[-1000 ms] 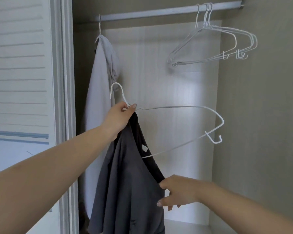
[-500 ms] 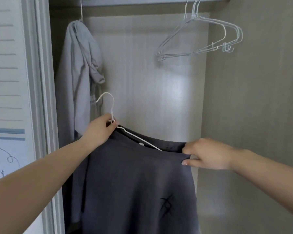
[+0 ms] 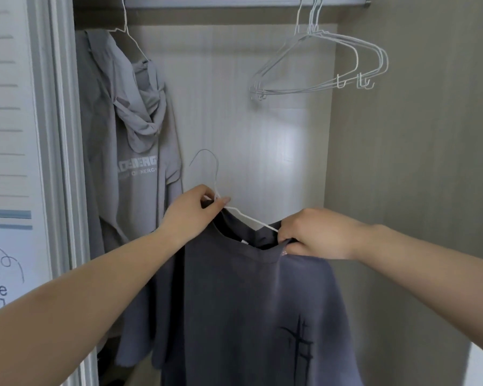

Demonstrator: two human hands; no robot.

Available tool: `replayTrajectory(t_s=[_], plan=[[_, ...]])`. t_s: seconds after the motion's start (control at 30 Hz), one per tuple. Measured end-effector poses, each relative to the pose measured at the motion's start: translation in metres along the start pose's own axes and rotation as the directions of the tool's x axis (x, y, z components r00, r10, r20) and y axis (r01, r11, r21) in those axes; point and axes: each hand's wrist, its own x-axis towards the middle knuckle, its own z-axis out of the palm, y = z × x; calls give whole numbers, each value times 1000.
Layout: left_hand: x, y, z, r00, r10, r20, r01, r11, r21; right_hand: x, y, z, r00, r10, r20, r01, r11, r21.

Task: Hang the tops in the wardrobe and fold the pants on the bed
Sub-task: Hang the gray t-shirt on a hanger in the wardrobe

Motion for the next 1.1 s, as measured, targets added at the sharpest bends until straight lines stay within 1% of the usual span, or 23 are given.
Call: replayTrajectory(t_s=[0.13,0.2,0.27,0.33,0.4,0.5,0.6,0.67,0.77,0.8,0.87,0.93,1.0,1.1], plan=[[3,-24,-15,976,-192,104,168,965,202,-11,7,1,999,-4,-32,2,999,-54],[-2,-42,-26,955,-250,161,204,944,258,-18,11,4,995,36,-93,-37,999,-9],[-10,-53,-29,935,-248,254,193,956,223,-22,14,6,981,83,-175,-69,994,80],[-19,-55,-24,916,-218,336,180,973,141,-21,14,8,966,124,-228,-92,985,147],[-24,-53,-17,919,-156,362,137,987,79,-18,13,9,956,139,-259,-99,982,161],[-26,-57,-13,942,-94,323,79,995,60,-16,13,11,949,134,-285,-77,976,201],[-27,-62,-12,959,-46,280,12,992,122,-19,16,15,956,118,-269,-54,971,233],[-30,-64,-9,974,-19,224,-15,988,151,-22,20,18,961,130,-244,-66,965,255],[-29,-65,-7,997,-46,58,38,990,132,-25,24,19,954,195,-229,-104,929,356],[-28,-66,-7,998,-66,23,62,989,138,-25,24,18,952,203,-228,-103,917,385],[-23,-67,-8,993,-120,2,117,977,181,-21,19,15,952,237,-196,-130,886,445],[-18,-68,-11,983,-184,-17,183,960,211,-16,13,12,943,312,-115,-216,838,501],[-15,-70,-14,973,-227,-46,232,952,200,-12,10,10,927,374,-32,-304,798,521],[-13,-70,-18,964,-252,-90,265,945,192,-7,9,6,924,378,67,-335,711,618]])
